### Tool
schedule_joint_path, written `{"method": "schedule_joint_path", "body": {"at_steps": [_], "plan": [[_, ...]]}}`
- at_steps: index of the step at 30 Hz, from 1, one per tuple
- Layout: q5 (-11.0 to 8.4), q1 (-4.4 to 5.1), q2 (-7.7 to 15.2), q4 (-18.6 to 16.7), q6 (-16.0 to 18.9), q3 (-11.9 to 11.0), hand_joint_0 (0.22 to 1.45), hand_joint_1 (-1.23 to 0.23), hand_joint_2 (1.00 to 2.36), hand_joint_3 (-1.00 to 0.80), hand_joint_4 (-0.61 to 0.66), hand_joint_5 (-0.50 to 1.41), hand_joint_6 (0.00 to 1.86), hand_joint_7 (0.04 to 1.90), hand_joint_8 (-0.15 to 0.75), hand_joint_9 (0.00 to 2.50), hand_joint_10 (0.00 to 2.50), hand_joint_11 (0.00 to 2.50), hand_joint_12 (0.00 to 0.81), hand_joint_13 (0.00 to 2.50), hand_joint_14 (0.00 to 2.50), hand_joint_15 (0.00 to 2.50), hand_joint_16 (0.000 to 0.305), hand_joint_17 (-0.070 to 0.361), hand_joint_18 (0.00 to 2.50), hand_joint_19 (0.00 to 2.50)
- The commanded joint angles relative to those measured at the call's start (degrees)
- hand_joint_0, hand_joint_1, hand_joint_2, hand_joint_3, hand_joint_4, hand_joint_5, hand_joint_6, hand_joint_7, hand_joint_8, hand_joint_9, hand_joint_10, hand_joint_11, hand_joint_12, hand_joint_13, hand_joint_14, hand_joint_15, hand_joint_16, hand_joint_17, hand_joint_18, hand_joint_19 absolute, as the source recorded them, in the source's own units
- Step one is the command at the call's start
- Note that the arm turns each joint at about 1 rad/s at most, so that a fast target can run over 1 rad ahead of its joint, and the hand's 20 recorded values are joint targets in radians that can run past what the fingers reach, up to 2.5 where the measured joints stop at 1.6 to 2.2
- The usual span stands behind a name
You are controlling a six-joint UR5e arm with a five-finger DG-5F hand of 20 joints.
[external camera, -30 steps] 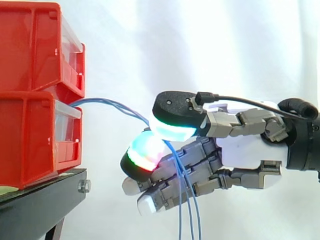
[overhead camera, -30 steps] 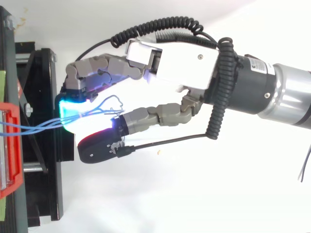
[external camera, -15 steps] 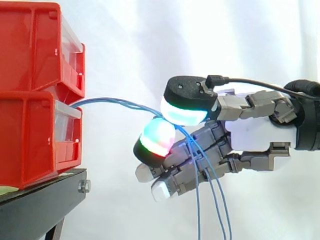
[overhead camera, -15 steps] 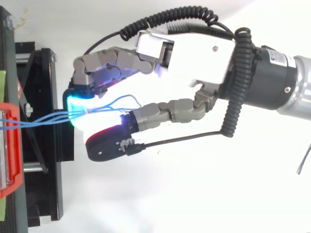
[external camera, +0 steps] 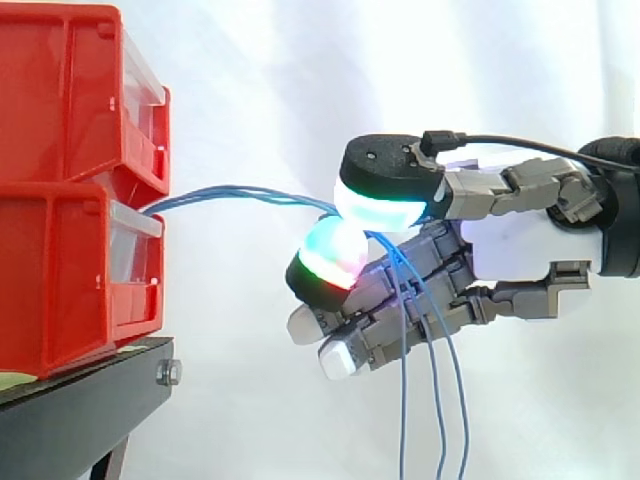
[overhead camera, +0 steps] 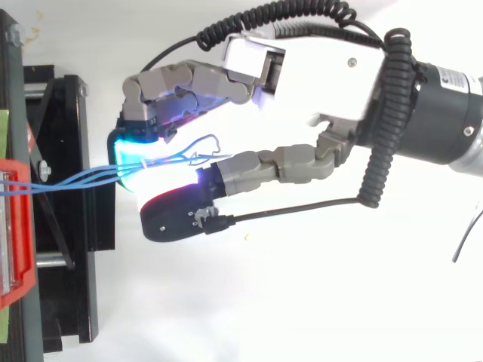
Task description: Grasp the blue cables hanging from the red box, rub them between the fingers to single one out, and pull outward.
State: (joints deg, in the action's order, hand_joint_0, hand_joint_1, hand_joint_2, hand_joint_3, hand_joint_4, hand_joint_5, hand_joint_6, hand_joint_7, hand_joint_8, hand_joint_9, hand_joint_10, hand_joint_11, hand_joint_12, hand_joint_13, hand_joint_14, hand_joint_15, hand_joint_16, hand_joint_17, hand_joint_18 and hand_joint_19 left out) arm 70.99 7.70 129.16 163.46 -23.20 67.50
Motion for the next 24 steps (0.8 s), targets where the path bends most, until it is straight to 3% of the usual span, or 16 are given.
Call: {"method": "schedule_joint_path", "body": {"at_steps": [1, 9, 13, 19, 22, 24], "plan": [[0.03, 0.12, -0.1, -0.2, -0.1, 0.0, 0.57, -0.66, 1.01, -0.37, 0.25, -0.07, 0.55, 1.29, 0.273, 0.82, 0.01, 0.26, 0.297, 0.68, 0.02, 0.38, 0.035, 0.079, 0.41, 0.33], [-0.15, 0.03, -0.1, -0.2, 0.3, -0.2, 0.54, -0.56, 1.0, -0.45, 0.25, -0.07, 0.56, 1.26, 0.28, 0.85, 0.01, 0.28, 0.305, 0.69, 0.02, 0.38, 0.036, 0.082, 0.42, 0.33], [-0.32, -0.32, -0.1, 0.0, 1.5, -1.8, 0.54, -0.49, 1.0, -0.44, 0.23, -0.07, 0.54, 1.29, 0.282, 0.86, 0.01, 0.28, 0.303, 0.69, 0.02, 0.38, 0.036, 0.082, 0.42, 0.34], [-0.32, -0.32, -0.1, 0.0, 2.3, -2.1, 0.54, -0.47, 1.0, -0.43, 0.23, -0.06, 0.54, 1.31, 0.283, 0.87, 0.01, 0.29, 0.307, 0.7, 0.02, 0.39, 0.036, 0.081, 0.42, 0.34], [-0.32, -0.23, -0.1, 0.0, 2.3, -2.3, 0.59, -0.47, 1.01, -0.36, 0.22, -0.06, 0.54, 1.31, 0.28, 0.88, 0.01, 0.3, 0.299, 0.69, 0.02, 0.39, 0.035, 0.078, 0.41, 0.34], [-0.41, -0.32, -0.1, 0.1, 2.5, -2.8, 0.61, -0.5, 1.02, -0.22, 0.23, -0.06, 0.55, 1.3, 0.285, 0.89, 0.01, 0.3, 0.309, 0.7, 0.02, 0.38, 0.036, 0.082, 0.43, 0.34]]}}
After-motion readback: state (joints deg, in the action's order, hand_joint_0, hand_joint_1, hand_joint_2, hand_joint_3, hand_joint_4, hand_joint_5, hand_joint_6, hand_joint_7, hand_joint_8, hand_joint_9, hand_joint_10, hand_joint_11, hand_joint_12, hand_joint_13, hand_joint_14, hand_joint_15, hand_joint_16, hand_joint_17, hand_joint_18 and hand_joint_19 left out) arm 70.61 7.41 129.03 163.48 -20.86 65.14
